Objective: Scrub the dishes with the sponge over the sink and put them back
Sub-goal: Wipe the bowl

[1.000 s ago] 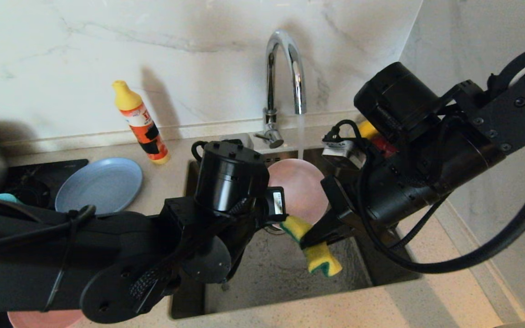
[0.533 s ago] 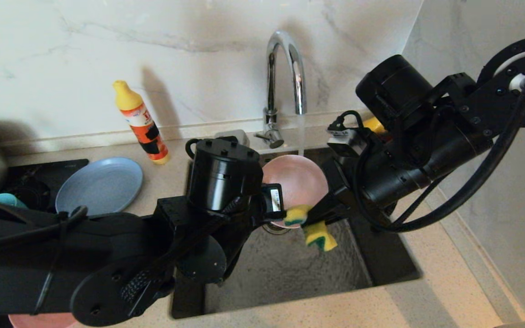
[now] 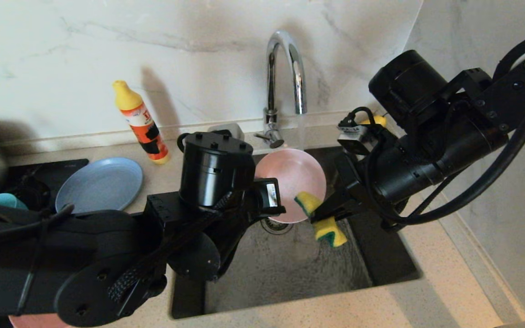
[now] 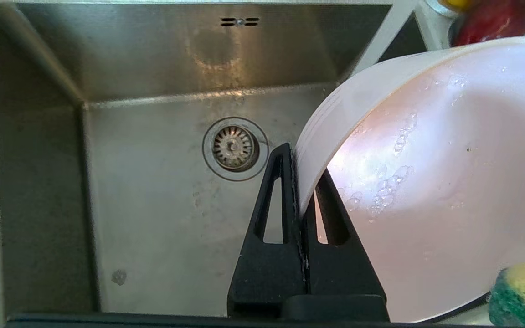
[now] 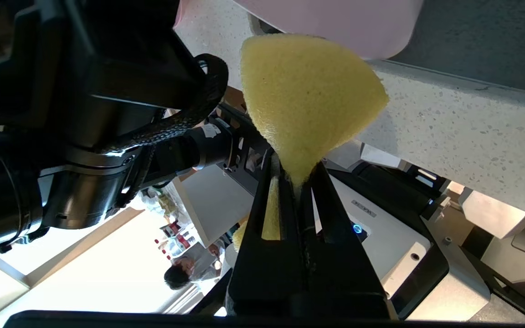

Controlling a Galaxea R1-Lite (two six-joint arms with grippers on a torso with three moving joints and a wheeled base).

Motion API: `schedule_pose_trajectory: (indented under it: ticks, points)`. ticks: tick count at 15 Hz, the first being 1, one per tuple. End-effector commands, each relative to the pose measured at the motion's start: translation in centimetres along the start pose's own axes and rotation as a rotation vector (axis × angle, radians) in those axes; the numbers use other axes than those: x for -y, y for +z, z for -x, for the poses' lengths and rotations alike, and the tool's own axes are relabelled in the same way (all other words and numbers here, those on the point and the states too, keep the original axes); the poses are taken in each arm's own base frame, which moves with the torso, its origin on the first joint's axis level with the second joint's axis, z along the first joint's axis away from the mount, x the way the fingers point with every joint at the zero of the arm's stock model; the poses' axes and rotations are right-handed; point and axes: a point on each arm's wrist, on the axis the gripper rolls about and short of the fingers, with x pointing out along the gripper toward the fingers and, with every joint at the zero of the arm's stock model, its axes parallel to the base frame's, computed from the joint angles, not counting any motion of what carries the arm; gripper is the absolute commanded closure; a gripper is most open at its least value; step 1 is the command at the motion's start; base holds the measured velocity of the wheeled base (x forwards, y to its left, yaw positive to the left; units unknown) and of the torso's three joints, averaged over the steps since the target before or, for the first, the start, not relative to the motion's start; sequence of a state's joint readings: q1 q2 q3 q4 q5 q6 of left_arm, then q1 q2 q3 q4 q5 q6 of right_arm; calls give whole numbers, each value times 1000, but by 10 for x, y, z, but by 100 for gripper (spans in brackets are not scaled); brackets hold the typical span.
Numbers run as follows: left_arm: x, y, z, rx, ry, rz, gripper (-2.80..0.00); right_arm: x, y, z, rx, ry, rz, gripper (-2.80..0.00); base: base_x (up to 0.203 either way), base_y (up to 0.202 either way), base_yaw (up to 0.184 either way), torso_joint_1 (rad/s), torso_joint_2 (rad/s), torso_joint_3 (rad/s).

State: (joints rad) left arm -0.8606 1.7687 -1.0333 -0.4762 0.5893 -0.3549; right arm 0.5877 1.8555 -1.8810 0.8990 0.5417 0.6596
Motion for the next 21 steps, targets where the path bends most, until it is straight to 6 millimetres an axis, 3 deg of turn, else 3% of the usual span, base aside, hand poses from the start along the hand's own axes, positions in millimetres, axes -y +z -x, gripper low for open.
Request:
schedule_pose_trajectory:
  ticks: [1,9,16,21]
  points:
    - [-1,1,3,14,-4,-1,0,1,4,-6,-6,-1,-5,0,0,0,0,0,0,0]
    - [3,-16,7,31,-39,-54,0,3,16,-27,-15,0,1,0,0,0,0,0,0,0]
    - [8,-25,8,15,-56,-73,0,-7,8,-16,2,25,37,0,0,0,0,0,0,0]
    - [11,-26,12,15,-74,-69,0,3,15,-36,-31,-5,13,0,0,0,0,0,0,0]
